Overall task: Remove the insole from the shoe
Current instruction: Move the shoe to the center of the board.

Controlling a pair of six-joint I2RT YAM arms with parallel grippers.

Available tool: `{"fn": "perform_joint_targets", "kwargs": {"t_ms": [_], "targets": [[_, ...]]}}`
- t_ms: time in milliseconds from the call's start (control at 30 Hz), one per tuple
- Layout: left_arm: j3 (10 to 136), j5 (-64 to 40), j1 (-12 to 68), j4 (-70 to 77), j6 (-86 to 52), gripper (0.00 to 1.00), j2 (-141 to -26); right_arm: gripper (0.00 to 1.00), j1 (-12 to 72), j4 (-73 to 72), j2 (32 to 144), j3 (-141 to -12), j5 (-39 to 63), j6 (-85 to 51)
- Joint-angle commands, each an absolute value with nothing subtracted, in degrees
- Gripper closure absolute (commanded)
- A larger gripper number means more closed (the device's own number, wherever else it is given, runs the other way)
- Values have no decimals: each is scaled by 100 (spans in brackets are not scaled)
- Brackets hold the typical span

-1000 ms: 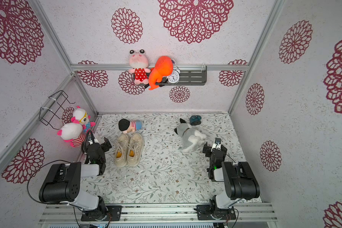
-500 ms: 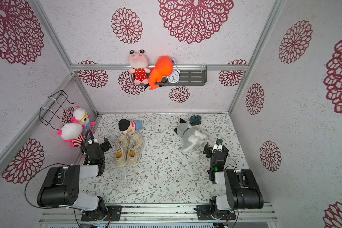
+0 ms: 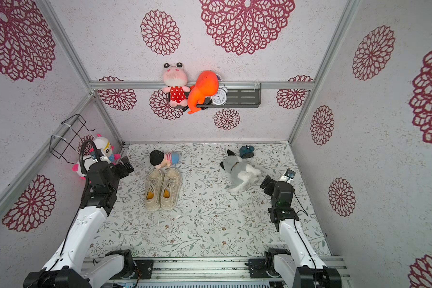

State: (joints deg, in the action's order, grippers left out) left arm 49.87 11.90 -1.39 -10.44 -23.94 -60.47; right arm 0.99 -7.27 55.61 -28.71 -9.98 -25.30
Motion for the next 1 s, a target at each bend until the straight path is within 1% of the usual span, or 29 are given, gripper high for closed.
{"fn": "perform_joint_targets", "kwargs": {"t_ms": [0, 100, 167, 300, 367, 567, 667, 700, 767, 967], "targets": [[5306, 671, 436, -3277, -3177, 6, -6109, 8, 194, 556, 5651, -3446, -184, -3321], [5577, 485, 1053, -3968, -3402, 10, -6346, 11, 395, 910, 5737, -3768, 175, -3447], [5716, 485, 1444, -4287, -3450, 13, -6587, 12, 599, 1068, 5745, -3915, 183, -3456], [5909, 396, 1845, -4638, -3424, 20, -7211, 12, 861, 1086, 5721, -4017, 99, -3473], [5994, 373, 1886, -4671, -3357, 24, -7523, 12, 920, 1053, 5726, -4008, 53, -3473], [6393, 291, 1898, -4674, -3020, 32, -8493, 12, 955, 1046, 5739, -4047, -56, -3442], [6616, 354, 1898, -4707, -2880, 40, -8902, 13, 967, 1029, 5714, -4056, -156, -3394], [6687, 401, 1898, -4714, -2847, 41, -9031, 12, 966, 1031, 5703, -4061, -186, -3378], [6836, 491, 1897, -4728, -2798, 47, -9227, 13, 967, 1015, 5665, -4060, -238, -3350], [7149, 639, 1962, -4833, -2710, 56, -9718, 13, 967, 987, 5569, -4019, -409, -3275]]}}
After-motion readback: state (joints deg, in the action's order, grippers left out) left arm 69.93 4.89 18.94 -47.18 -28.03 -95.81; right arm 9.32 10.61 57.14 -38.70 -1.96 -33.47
